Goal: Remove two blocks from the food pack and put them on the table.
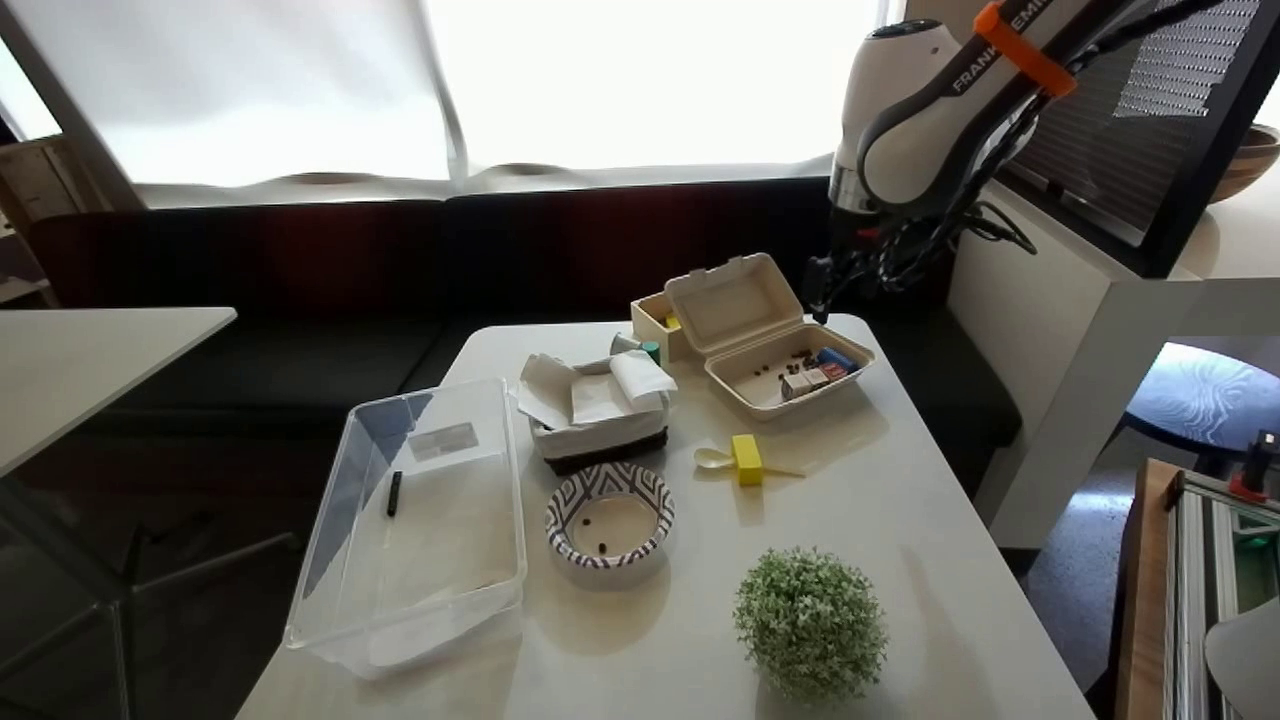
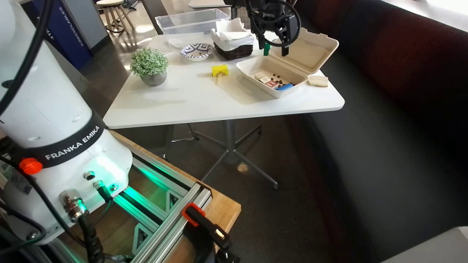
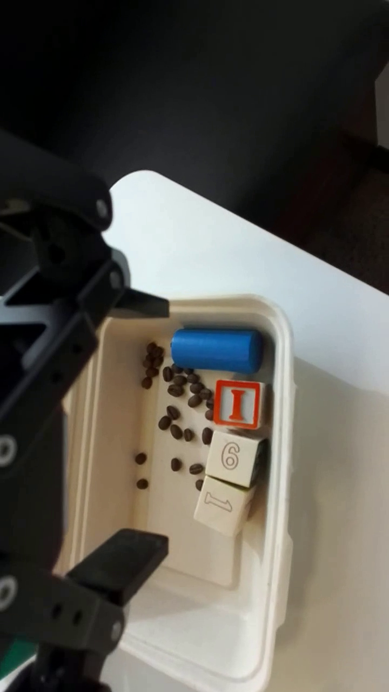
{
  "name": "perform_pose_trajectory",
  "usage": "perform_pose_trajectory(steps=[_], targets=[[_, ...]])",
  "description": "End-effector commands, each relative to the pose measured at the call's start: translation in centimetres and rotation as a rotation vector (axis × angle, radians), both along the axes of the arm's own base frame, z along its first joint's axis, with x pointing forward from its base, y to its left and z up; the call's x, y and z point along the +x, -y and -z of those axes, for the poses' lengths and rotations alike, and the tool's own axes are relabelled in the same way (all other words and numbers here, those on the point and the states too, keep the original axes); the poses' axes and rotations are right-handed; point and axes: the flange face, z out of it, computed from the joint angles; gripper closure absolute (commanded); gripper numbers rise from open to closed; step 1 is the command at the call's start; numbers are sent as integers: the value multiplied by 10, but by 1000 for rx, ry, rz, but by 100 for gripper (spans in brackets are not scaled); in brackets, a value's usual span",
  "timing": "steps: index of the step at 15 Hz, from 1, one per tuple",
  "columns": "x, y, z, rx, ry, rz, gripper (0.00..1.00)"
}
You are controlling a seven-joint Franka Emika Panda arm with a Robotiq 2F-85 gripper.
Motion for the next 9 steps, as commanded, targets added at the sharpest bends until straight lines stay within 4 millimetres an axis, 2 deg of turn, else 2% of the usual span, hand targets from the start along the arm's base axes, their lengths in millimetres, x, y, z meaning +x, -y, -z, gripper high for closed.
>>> perform_pose_trajectory(steps=[1, 6, 9], targets=[[4, 10, 30, -24, -10, 21, 0], [1, 16, 63, -21, -62, 30, 0], [2, 14, 77, -2, -87, 25, 11]])
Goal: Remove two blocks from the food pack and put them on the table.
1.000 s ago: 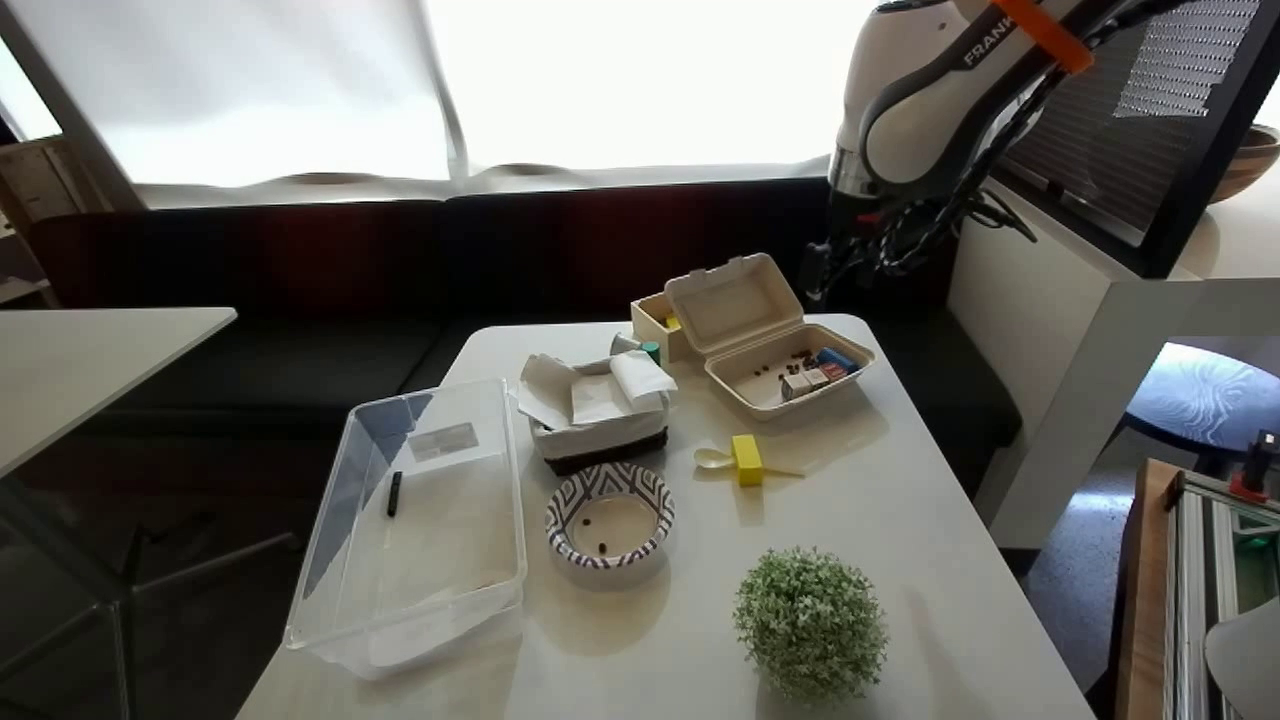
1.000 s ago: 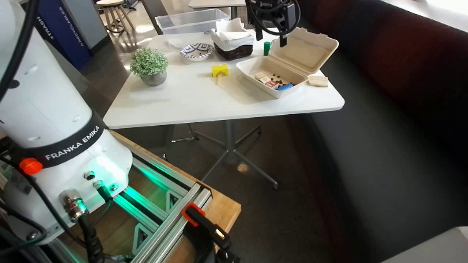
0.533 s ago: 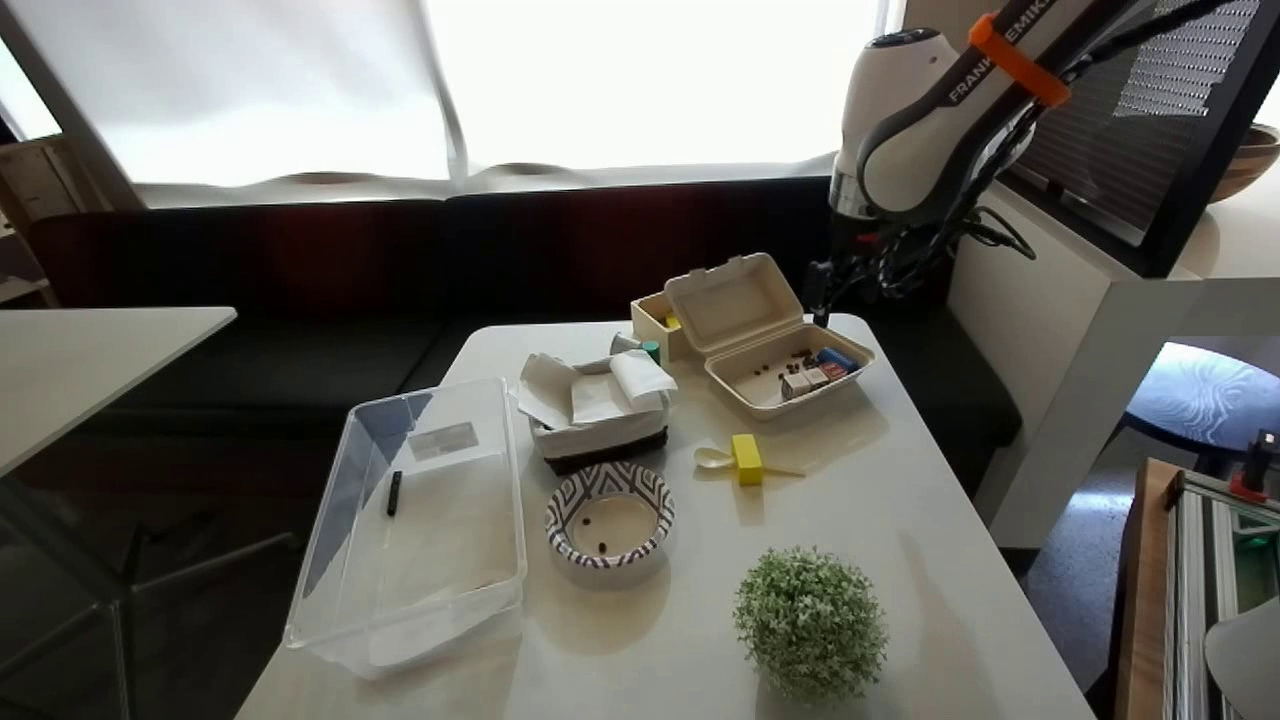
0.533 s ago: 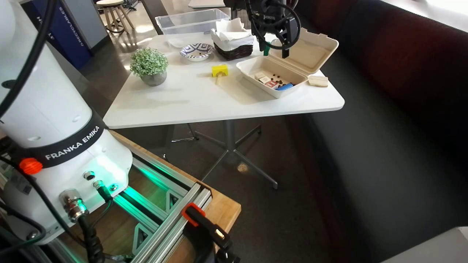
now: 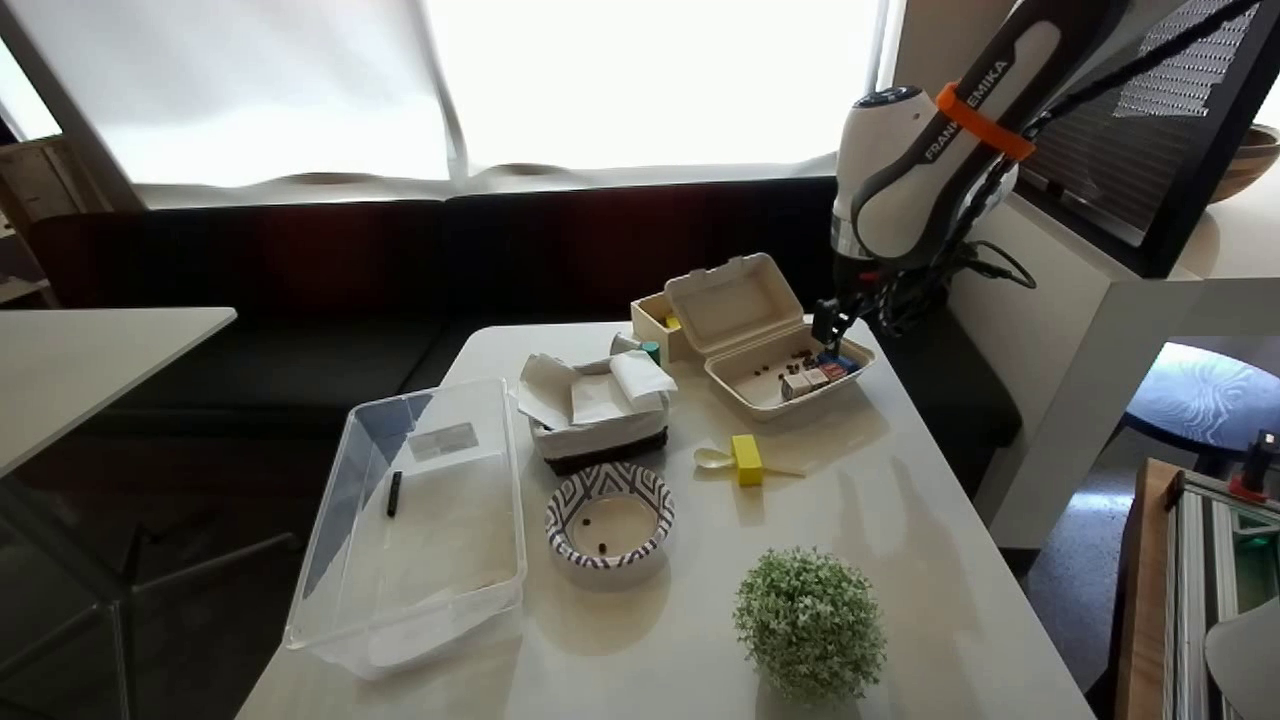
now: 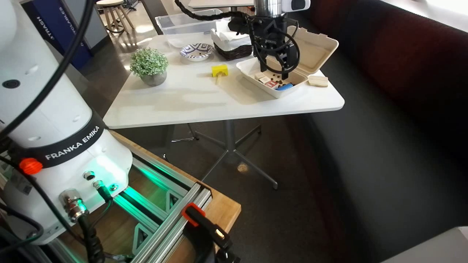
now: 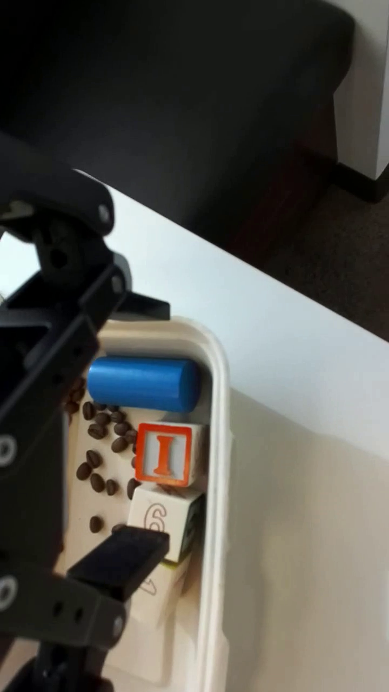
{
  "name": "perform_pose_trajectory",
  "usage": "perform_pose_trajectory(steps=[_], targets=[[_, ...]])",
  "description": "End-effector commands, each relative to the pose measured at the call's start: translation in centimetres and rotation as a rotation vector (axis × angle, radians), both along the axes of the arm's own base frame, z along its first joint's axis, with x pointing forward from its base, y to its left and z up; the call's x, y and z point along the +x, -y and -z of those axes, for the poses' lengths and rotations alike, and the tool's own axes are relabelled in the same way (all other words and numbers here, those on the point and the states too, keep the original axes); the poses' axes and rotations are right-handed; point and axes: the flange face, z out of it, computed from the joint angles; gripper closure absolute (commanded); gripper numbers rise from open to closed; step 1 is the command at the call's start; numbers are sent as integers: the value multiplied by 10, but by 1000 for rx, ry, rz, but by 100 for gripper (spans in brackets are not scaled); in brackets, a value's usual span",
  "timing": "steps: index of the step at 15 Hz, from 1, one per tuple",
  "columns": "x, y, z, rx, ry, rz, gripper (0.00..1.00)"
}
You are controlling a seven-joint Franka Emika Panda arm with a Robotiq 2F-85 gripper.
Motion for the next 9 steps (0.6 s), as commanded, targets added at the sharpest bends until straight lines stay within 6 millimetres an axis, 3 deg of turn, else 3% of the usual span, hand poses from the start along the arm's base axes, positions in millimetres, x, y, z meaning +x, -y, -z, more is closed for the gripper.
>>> perform_pose_trajectory(steps=[1, 4, 7, 9], targets=[[7, -2, 19, 10, -10, 3, 21], [11, -1, 28, 16, -14, 7, 40], [15, -1, 33, 38, -10, 13, 46], [17, -3, 36, 53, -4, 16, 42]])
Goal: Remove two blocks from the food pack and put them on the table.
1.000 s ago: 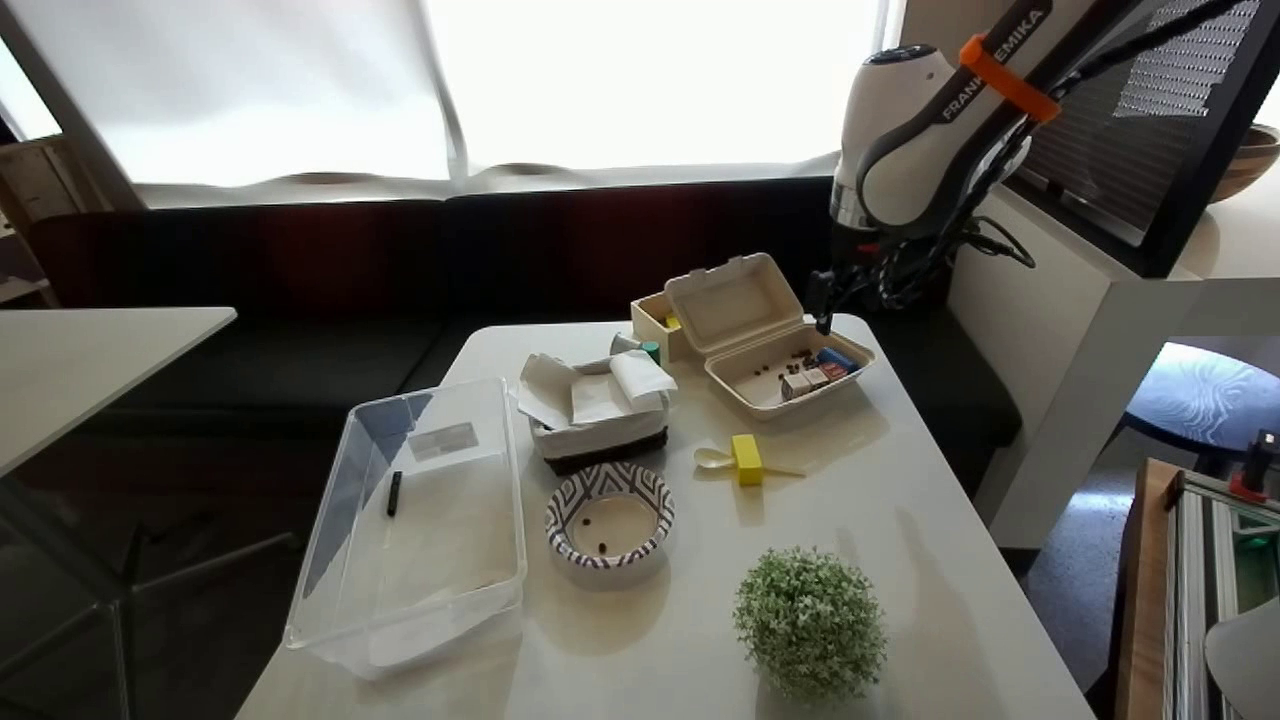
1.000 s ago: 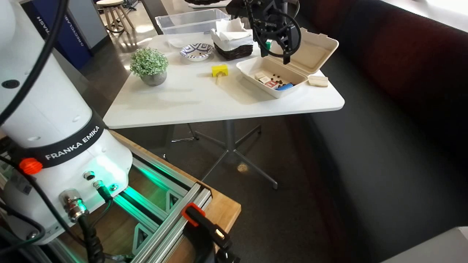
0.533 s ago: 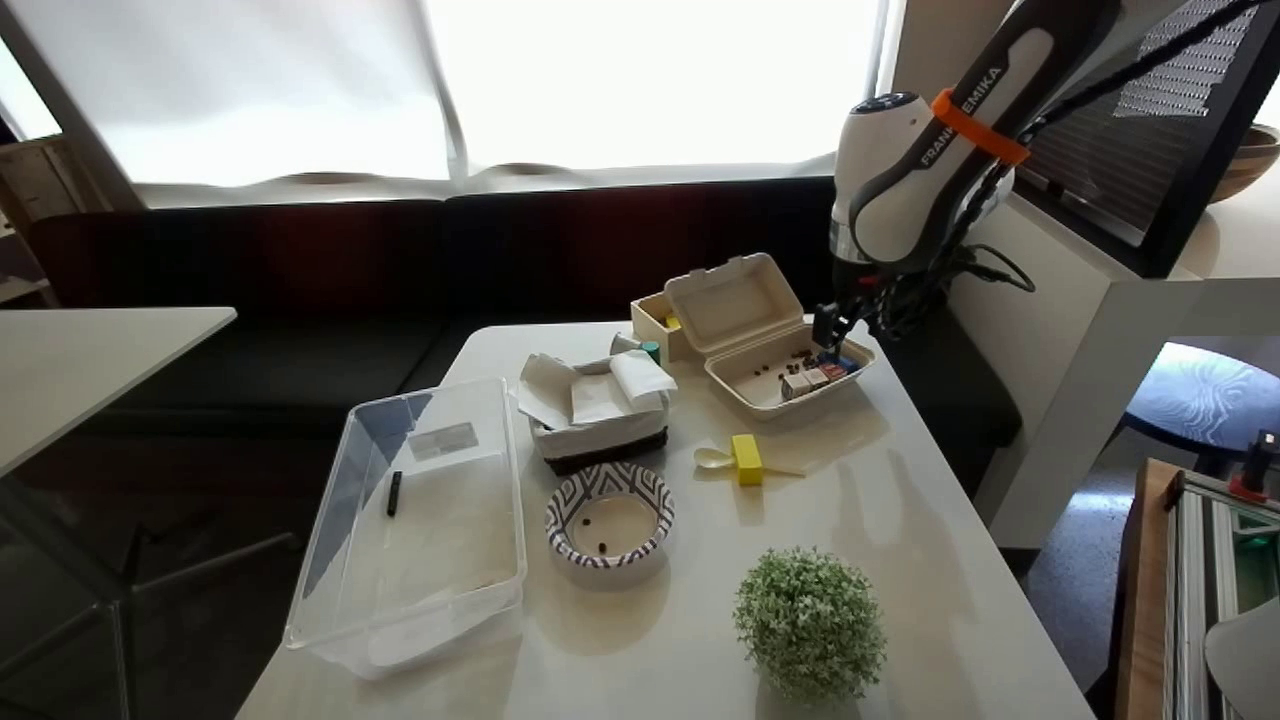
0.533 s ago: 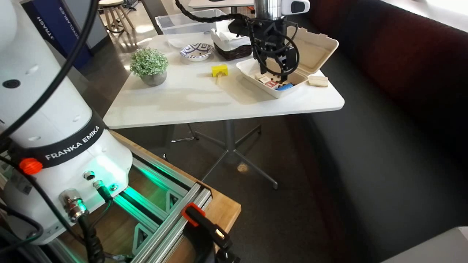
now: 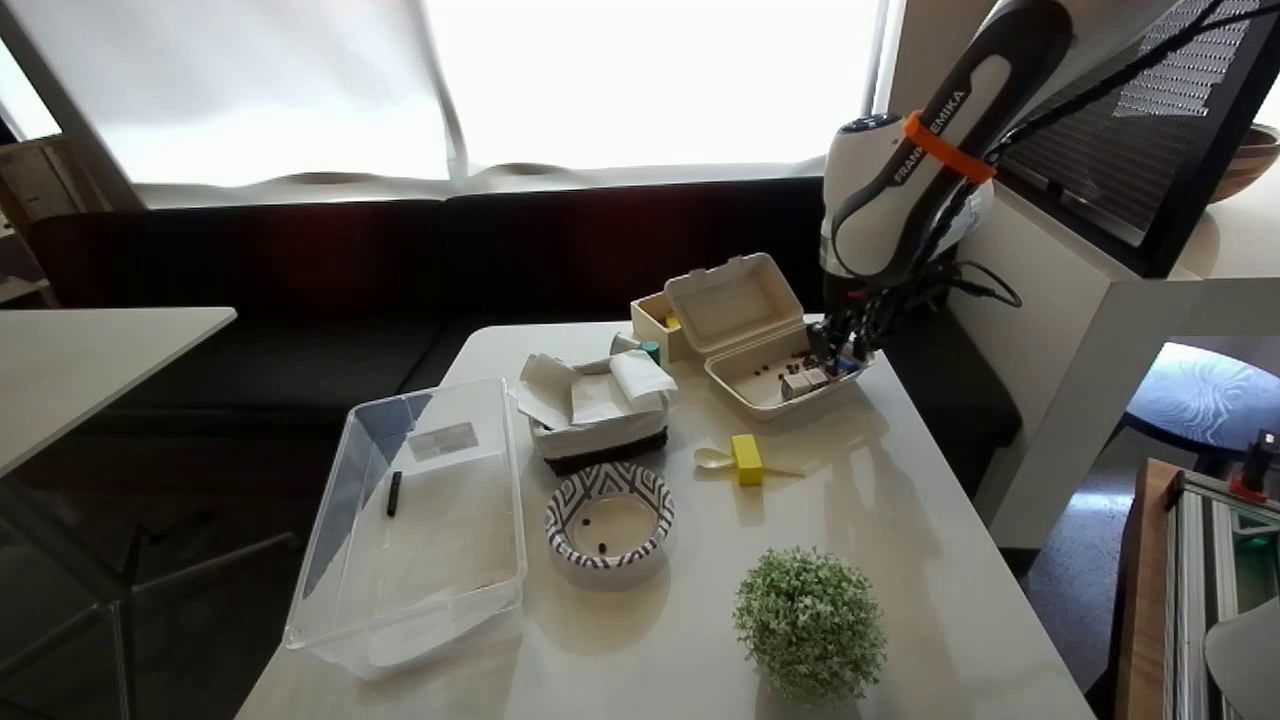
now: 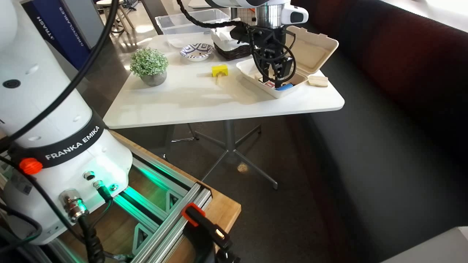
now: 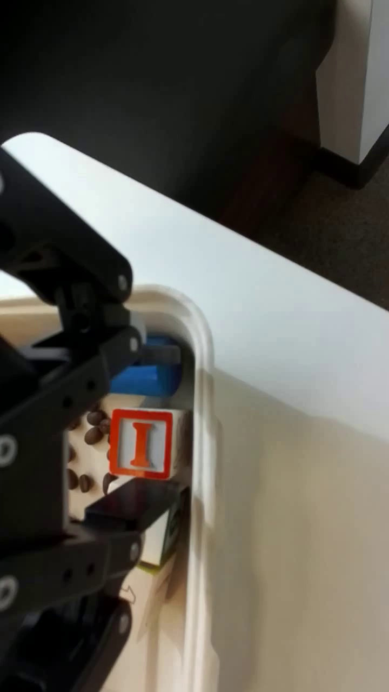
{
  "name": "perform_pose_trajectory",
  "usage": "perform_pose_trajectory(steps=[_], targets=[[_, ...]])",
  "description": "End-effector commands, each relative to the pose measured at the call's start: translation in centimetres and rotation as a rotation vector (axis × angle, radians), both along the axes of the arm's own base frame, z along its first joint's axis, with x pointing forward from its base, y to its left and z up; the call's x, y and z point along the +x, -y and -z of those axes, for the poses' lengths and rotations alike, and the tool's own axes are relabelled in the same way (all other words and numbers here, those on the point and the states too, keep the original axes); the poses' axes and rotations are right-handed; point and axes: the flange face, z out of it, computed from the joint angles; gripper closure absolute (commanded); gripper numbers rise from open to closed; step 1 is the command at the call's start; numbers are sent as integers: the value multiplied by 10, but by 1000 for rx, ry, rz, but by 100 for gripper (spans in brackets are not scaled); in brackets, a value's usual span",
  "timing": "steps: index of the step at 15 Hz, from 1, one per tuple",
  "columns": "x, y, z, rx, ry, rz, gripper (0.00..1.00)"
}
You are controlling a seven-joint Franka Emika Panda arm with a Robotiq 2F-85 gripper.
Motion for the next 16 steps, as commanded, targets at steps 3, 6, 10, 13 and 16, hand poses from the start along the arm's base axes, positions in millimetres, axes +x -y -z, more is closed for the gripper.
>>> perform_pose_trajectory(steps=[3, 6, 10, 13, 16], targets=[[12, -3, 14, 35, 26, -4, 43], [15, -1, 15, 35, 34, -1, 48], [17, 2, 16, 30, 38, 2, 51], [17, 4, 18, 28, 35, 4, 52], [17, 5, 16, 29, 37, 4, 44]])
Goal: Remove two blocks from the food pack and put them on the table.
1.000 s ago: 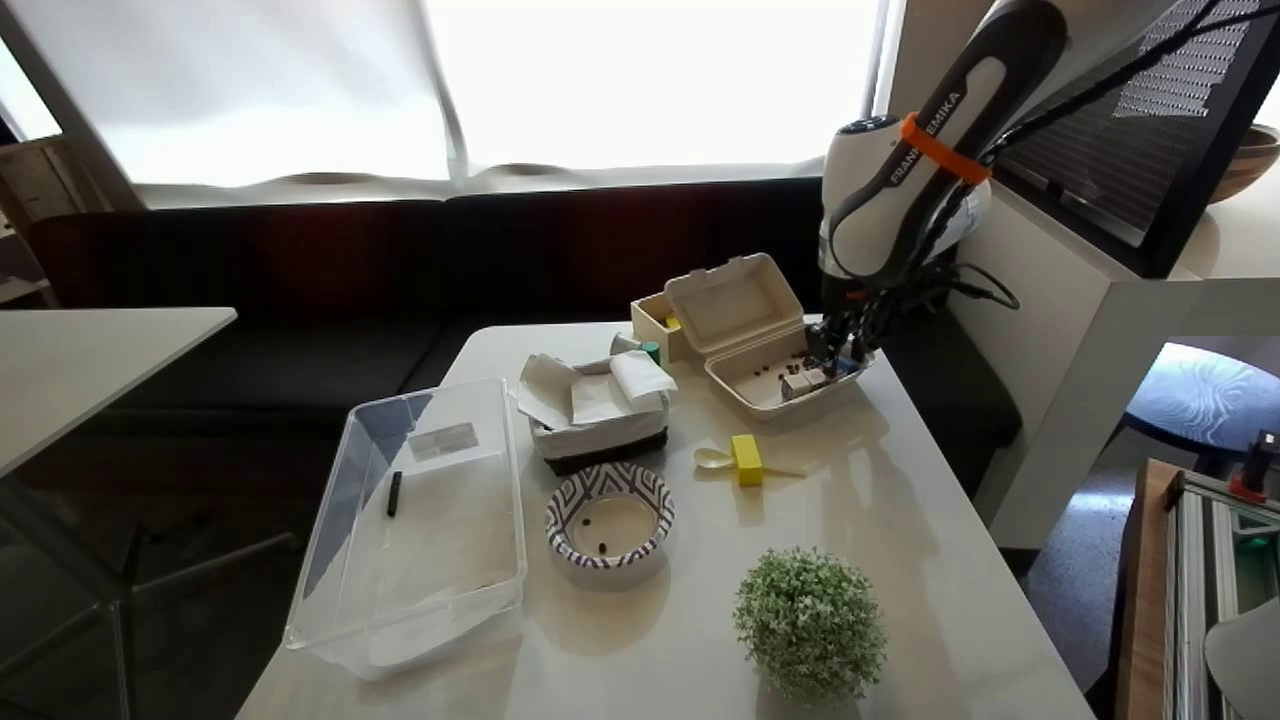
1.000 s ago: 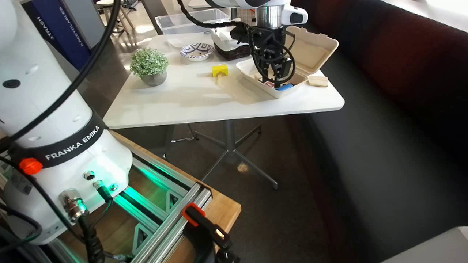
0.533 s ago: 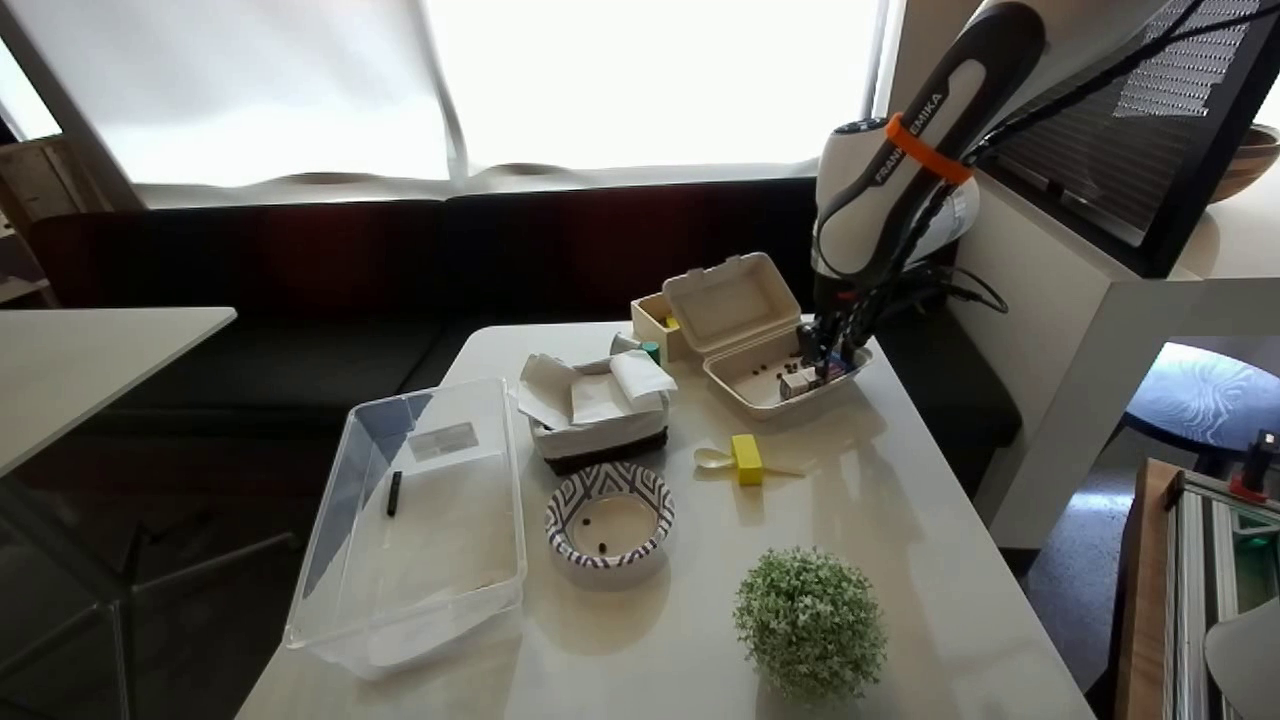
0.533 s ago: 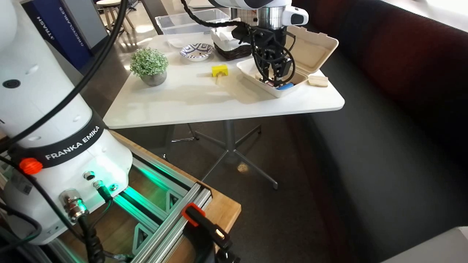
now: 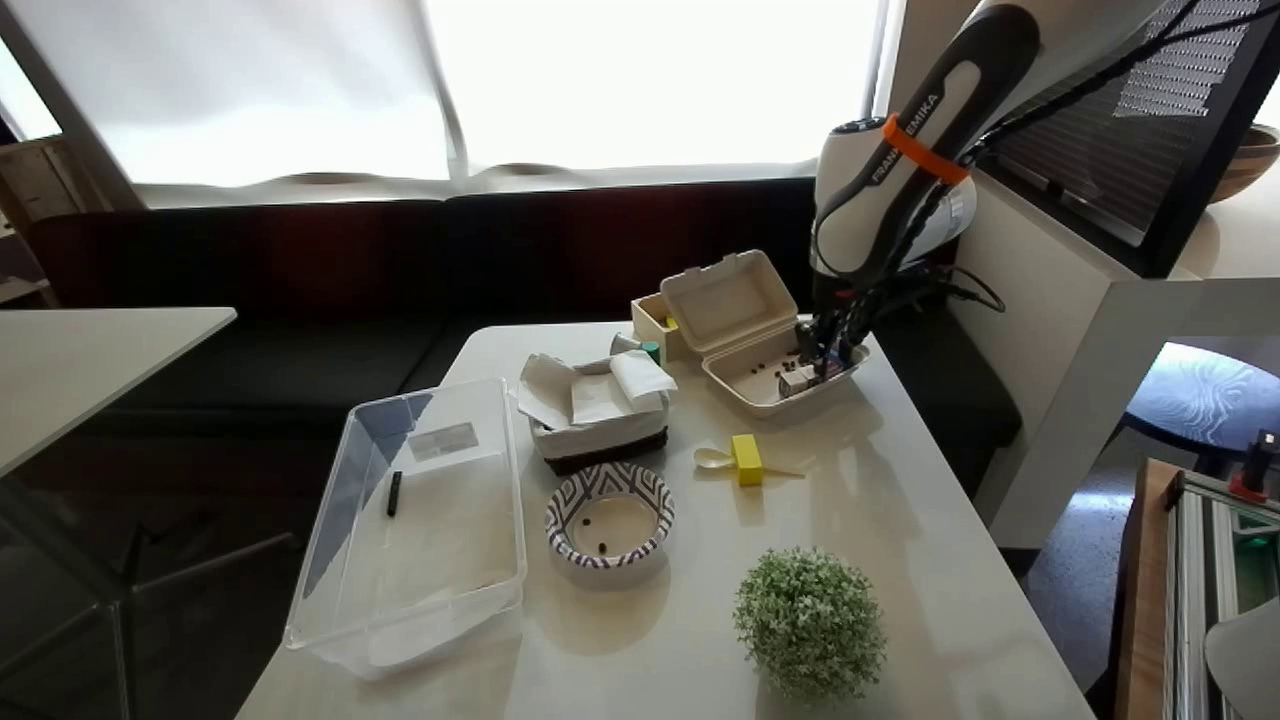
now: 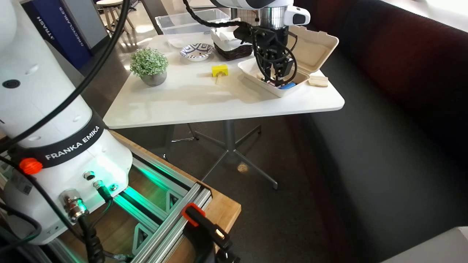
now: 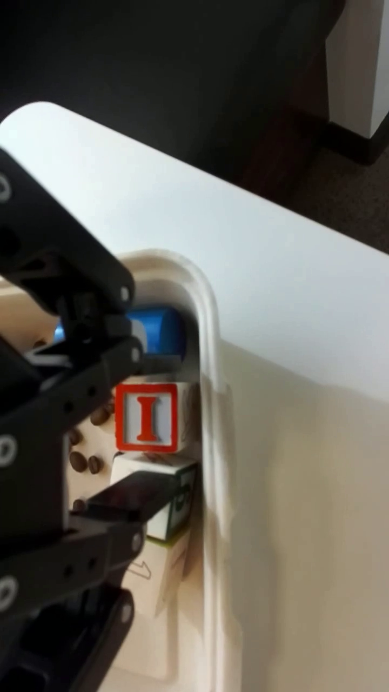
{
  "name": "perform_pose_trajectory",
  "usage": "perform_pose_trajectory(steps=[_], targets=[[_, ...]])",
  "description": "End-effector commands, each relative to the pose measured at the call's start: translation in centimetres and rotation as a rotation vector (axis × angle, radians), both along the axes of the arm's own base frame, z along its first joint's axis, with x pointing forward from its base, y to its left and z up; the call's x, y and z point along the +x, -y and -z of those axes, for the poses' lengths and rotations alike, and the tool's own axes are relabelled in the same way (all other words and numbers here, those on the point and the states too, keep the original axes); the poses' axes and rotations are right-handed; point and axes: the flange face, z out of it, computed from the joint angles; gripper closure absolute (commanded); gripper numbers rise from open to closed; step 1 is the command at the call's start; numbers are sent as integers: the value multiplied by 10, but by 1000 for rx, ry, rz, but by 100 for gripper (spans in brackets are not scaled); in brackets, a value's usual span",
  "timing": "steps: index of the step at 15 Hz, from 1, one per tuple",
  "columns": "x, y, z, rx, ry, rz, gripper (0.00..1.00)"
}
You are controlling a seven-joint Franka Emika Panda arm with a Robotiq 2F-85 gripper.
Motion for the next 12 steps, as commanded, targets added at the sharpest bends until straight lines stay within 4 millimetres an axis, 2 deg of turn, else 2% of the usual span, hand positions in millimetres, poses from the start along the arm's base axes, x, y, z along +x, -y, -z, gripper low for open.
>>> perform_pose_trajectory(steps=[1, 2, 3, 4, 6, 12], targets=[[3, 3, 11, 3, 15, -4, 39], [3, 3, 9, 14, 15, -3, 25], [3, 3, 8, 19, 17, -1, 23], [3, 1, 6, 32, 22, -1, 13], [3, -4, 3, 60, 28, 0, 1], [11, -14, 4, 105, 57, 31, 0]])
